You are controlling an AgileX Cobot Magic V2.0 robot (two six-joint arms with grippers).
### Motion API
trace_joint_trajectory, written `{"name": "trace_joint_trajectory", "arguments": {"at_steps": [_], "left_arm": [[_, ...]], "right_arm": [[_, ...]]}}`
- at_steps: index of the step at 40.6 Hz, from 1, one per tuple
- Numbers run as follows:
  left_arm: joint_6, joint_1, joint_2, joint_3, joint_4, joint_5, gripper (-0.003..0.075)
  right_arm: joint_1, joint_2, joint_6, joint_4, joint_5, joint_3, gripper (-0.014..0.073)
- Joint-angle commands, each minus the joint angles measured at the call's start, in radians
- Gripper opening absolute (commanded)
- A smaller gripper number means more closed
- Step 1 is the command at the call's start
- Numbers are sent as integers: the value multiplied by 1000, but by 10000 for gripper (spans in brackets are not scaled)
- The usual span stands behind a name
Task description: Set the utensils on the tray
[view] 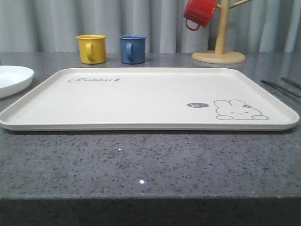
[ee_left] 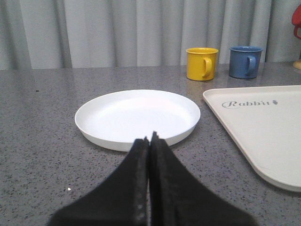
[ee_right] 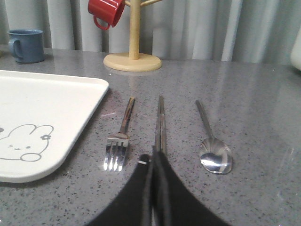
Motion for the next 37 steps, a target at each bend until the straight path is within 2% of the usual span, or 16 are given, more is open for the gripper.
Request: {"name": "trace_joint_trajectory", "arguments": {"at_steps": [1, 16, 19, 22, 26, 33, 35, 37], "left_arm": [[-7, -6, -24, 1, -9, -79, -18], [-7, -6, -24, 1, -9, -79, -18], [-7, -6, -24, -3, -9, -156, -18], [-7, -6, -24, -61, -9, -173, -18], [-7, -6, 5, -243, -9, -69, -18], [-7, -6, 236, -656, 1, 326, -18], [-7, -6, 304, -711, 1, 403, -18], [-7, -6, 348, -718, 1, 412, -18]], "right_arm": [[0, -20, -5, -5, -89, -12, -69], [-1, -20, -5, -5, -96, -12, -69], [-1, -20, 1, 11, -127, -18, -69], [-1, -20, 1, 42, -76, -88, -69], [-2, 1, 1, 40, 53, -252, -69], [-2, 250, 1, 38, 263, -585, -69], [-2, 326, 1, 37, 338, -647, -69], [-2, 399, 0, 23, 378, -664, -69]]}}
